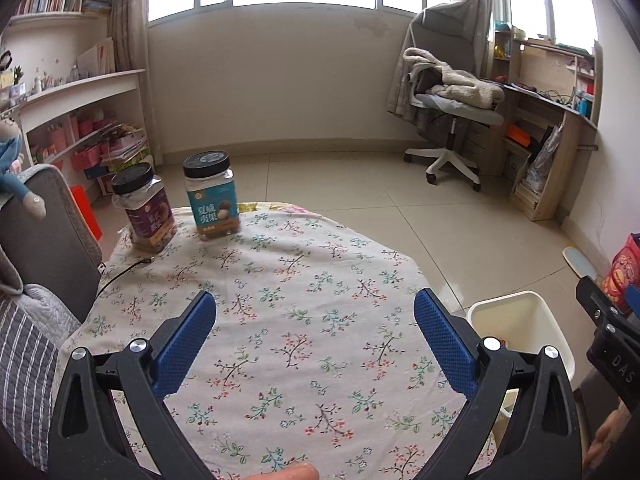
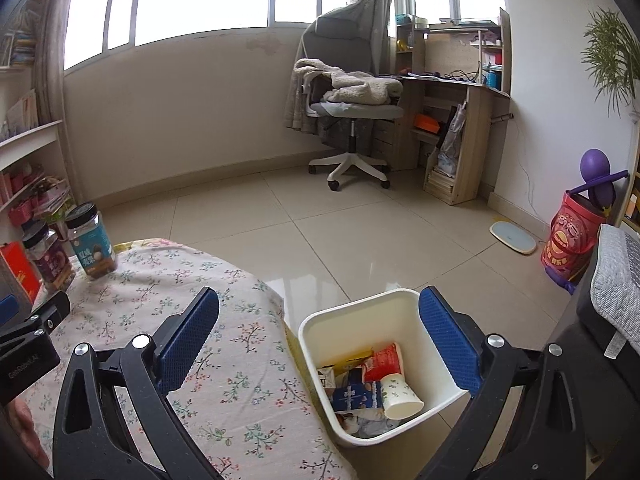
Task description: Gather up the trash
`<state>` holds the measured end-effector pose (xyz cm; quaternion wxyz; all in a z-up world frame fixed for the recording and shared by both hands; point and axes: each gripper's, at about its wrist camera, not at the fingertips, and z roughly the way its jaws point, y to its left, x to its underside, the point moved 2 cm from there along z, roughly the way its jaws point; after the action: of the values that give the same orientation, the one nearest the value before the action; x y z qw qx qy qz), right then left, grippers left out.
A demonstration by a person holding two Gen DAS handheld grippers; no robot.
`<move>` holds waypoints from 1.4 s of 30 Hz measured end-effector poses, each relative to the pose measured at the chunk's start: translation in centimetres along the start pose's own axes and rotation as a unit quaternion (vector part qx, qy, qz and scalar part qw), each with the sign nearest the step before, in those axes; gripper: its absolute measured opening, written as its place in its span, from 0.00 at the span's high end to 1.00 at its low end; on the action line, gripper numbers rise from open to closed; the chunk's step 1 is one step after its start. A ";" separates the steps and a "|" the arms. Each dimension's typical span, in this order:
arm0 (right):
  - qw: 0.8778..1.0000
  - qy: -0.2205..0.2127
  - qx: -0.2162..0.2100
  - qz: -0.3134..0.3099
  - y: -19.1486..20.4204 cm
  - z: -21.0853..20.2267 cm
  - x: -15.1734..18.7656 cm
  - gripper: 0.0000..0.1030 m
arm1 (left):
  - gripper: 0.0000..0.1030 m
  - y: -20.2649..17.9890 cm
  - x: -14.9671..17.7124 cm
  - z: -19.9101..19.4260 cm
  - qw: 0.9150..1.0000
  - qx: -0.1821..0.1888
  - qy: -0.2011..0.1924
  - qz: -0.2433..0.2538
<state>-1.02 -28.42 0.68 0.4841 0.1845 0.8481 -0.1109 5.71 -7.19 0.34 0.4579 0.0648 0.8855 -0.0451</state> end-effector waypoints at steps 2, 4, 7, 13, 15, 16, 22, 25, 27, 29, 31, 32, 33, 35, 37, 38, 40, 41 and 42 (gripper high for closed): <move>1.000 0.007 -0.011 -0.004 1.1 0.4 0.5 0.07 | 0.06 0.9 0.5 -0.2 1.000 -0.008 -0.005 -0.006; 1.000 0.010 -0.015 -0.007 1.8 0.6 0.9 0.07 | 0.06 1.7 0.7 0.0 1.000 -0.011 0.000 -0.009; 0.999 0.016 -0.025 -0.011 2.9 0.9 1.3 0.07 | 0.06 2.4 1.0 0.1 1.000 -0.012 0.005 -0.014; 0.999 0.003 -0.028 -0.024 4.1 0.4 1.5 0.07 | 0.06 2.7 1.0 -0.2 1.000 -0.011 0.003 -0.018; 0.999 -0.006 -0.025 -0.024 4.1 0.0 1.4 0.07 | 0.06 2.7 0.9 -0.4 1.000 -0.012 -0.002 -0.016; 0.999 -0.010 -0.023 -0.026 4.1 -0.1 1.3 0.07 | 0.06 2.7 0.8 -0.6 1.000 -0.012 -0.005 -0.015; 0.999 -0.014 -0.019 -0.022 3.7 -0.3 1.3 0.07 | 0.06 2.4 0.7 -0.9 1.000 -0.011 -0.012 -0.014; 1.000 -0.016 -0.019 -0.016 3.3 -0.4 1.2 0.07 | 0.06 2.1 0.7 -1.0 1.000 -0.011 -0.014 -0.011; 1.000 -0.018 -0.019 -0.012 3.1 -0.4 1.2 0.07 | 0.06 1.9 0.7 -1.0 1.000 -0.011 -0.015 -0.008; 1.000 -0.020 -0.019 -0.009 3.2 -0.4 1.2 0.07 | 0.06 1.7 0.7 -1.0 1.000 -0.010 -0.014 -0.006; 1.000 -0.019 -0.019 -0.008 3.1 -0.4 1.2 0.07 | 0.06 1.7 0.8 -0.9 1.000 -0.010 -0.014 -0.006; 1.000 -0.018 -0.019 -0.007 3.1 -0.4 1.2 0.07 | 0.06 1.6 0.8 -0.9 1.000 -0.010 -0.013 -0.006; 1.000 -0.018 -0.019 -0.006 3.0 -0.3 1.3 0.07 | 0.06 1.6 0.8 -0.9 1.000 -0.009 -0.013 -0.006; 1.000 -0.018 -0.019 -0.007 3.0 -0.3 1.3 0.07 | 0.06 1.6 0.8 -1.0 1.000 -0.008 -0.013 -0.005; 1.000 -0.019 -0.018 -0.008 3.0 -0.3 1.3 0.07 | 0.06 1.4 0.8 -1.0 1.000 -0.007 -0.013 -0.004; 1.000 -0.019 -0.019 -0.008 3.0 -0.3 1.3 0.07 | 0.06 1.4 0.8 -1.0 1.000 -0.007 -0.013 -0.003; 1.000 -0.020 -0.018 -0.007 3.0 -0.3 1.3 0.07 | 0.06 1.2 0.9 -0.9 1.000 -0.006 -0.012 -0.002; 1.000 -0.020 -0.018 -0.007 3.0 -0.3 1.3 0.07 | 0.06 1.1 0.9 -0.9 1.000 -0.005 -0.012 -0.001; 1.000 -0.021 -0.018 -0.006 3.0 -0.3 1.3 0.07 | 0.06 1.1 0.8 -0.9 1.000 -0.005 -0.012 -0.001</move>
<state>-0.60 -25.31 -0.30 0.5043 0.1682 0.8407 -0.1028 4.65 -5.96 0.16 0.4687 0.0611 0.8803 -0.0421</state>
